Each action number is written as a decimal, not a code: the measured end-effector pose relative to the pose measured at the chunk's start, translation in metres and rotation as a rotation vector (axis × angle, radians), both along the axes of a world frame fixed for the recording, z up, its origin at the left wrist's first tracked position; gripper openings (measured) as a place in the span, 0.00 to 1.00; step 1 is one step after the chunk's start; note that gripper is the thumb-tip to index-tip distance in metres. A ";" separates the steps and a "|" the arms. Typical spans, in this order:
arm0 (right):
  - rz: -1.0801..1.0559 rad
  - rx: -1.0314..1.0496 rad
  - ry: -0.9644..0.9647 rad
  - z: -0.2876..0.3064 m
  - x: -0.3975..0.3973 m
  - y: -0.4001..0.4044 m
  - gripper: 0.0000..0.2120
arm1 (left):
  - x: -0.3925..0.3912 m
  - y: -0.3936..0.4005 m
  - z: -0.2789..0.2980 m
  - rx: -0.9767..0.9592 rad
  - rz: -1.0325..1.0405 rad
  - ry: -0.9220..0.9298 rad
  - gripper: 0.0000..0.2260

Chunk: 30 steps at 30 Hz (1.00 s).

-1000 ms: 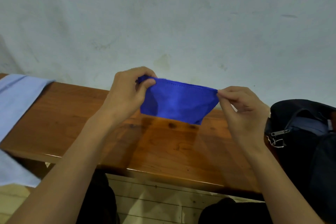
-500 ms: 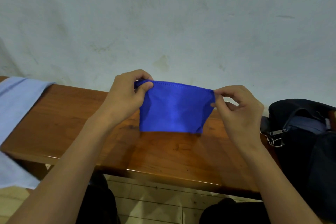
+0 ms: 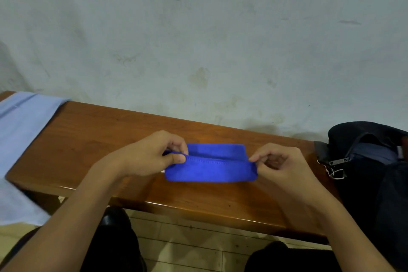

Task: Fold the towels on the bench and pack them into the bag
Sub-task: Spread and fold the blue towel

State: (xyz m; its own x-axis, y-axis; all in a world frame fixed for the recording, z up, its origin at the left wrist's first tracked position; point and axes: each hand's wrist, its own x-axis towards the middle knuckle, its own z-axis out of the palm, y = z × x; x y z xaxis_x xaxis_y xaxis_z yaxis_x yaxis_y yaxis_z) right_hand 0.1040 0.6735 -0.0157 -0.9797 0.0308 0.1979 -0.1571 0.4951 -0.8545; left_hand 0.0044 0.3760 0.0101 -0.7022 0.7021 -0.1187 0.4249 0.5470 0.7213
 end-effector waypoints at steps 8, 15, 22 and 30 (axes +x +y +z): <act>-0.134 -0.406 0.130 0.021 -0.015 -0.005 0.18 | -0.004 0.000 0.012 0.486 0.300 -0.197 0.07; -0.252 -0.569 0.065 0.021 -0.040 -0.016 0.12 | -0.016 0.016 0.017 0.611 0.373 -0.454 0.08; -0.113 -0.749 -0.075 0.025 -0.031 -0.013 0.20 | -0.029 -0.002 0.015 0.588 0.175 -0.709 0.18; -0.494 -0.212 -0.138 -0.028 -0.054 -0.005 0.05 | -0.046 0.025 -0.031 0.001 0.556 -0.048 0.11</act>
State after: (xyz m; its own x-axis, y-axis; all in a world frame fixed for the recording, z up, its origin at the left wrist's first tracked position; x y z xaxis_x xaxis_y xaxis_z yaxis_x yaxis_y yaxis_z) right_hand 0.0502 0.6681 -0.0442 -0.8550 0.5186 0.0083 0.1705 0.2961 -0.9398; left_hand -0.0411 0.4009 -0.0210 -0.9607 0.2274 -0.1594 0.0389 0.6785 0.7335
